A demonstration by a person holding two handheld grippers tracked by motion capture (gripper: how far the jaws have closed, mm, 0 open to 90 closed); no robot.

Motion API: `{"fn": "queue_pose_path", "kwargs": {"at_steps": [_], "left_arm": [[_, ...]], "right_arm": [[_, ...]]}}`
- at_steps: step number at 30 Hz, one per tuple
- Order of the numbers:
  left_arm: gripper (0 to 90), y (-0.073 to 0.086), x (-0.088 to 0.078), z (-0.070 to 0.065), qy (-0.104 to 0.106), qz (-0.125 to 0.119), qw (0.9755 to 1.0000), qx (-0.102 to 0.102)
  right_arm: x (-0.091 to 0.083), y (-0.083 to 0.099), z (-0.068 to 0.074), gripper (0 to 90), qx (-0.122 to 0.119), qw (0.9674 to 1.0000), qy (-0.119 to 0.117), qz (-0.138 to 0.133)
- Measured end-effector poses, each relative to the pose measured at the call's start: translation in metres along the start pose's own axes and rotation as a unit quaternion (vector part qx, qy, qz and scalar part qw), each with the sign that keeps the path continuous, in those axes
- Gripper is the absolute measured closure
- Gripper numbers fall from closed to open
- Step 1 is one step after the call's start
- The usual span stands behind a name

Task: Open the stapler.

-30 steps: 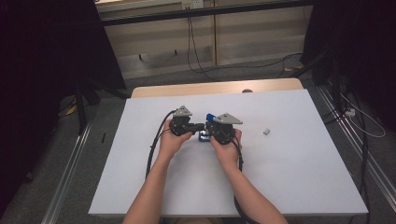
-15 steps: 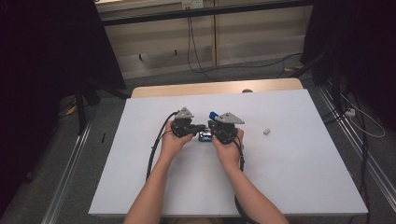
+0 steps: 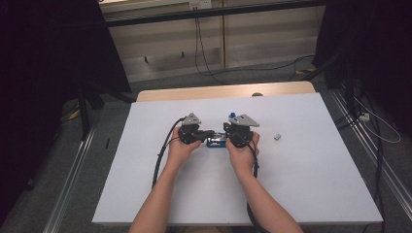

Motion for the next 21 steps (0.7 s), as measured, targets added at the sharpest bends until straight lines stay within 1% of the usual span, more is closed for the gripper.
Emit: {"fn": "queue_pose_path", "kwargs": {"at_steps": [3, 4, 5, 6, 8, 11, 13, 16, 18, 19, 21], "left_arm": [[90.0, 0.000, 0.000, -0.001, -0.003, 0.002, 0.9999, 0.009], [90.0, 0.000, 0.000, -0.001, -0.002, 0.002, 1.0000, 0.009], [90.0, 0.000, 0.000, -0.001, -0.003, 0.002, 1.0000, 0.009], [90.0, 0.000, 0.000, -0.001, -0.003, 0.003, 1.0000, 0.008], [90.0, 0.000, 0.000, -0.001, -0.003, 0.002, 1.0000, 0.006], [90.0, 0.000, -0.001, -0.001, -0.002, 0.004, 1.0000, 0.004], [90.0, 0.001, -0.001, 0.000, 0.001, 0.001, 1.0000, 0.003], [90.0, 0.001, -0.001, 0.000, 0.002, -0.001, 1.0000, -0.001], [90.0, 0.001, -0.001, 0.000, 0.002, 0.002, 1.0000, -0.002], [90.0, 0.001, -0.001, 0.000, 0.002, -0.001, 1.0000, -0.005], [90.0, 0.001, -0.001, 0.000, 0.003, 0.000, 1.0000, -0.003]], "right_arm": [[-0.003, -0.001, -0.005, 90.0, -0.011, 0.9999, 0.012, 0.000], [-0.004, -0.001, -0.007, 90.0, -0.009, 0.9998, 0.016, 0.001], [-0.005, -0.001, -0.009, 90.0, -0.002, 0.9999, 0.015, 0.000], [-0.005, -0.001, -0.011, 90.0, 0.000, 0.9999, 0.014, 0.001], [-0.007, -0.001, -0.013, 90.0, -0.011, 0.9998, 0.018, 0.004], [-0.009, 0.000, -0.016, 90.0, -0.020, 0.9994, 0.028, 0.008], [-0.011, 0.002, -0.022, 90.0, -0.021, 0.9991, 0.036, 0.008], [-0.015, 0.008, -0.036, 90.0, -0.022, 0.9986, 0.046, 0.012], [-0.018, 0.011, -0.045, 90.0, -0.012, 0.9983, 0.054, 0.015], [-0.020, 0.013, -0.049, 90.0, -0.009, 0.9983, 0.055, 0.016], [-0.022, 0.019, -0.057, 90.0, -0.004, 0.9979, 0.060, 0.025]]}}
Point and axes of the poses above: each handheld gripper's, and its own axes: x roughly forward along the jaws, y roughly out of its underside, z roughly to its left, the point moved 3 cm from there along x, roughly forward along the jaws, and after that the axes turned 14 degrees about -z, right-handed, at the moved point
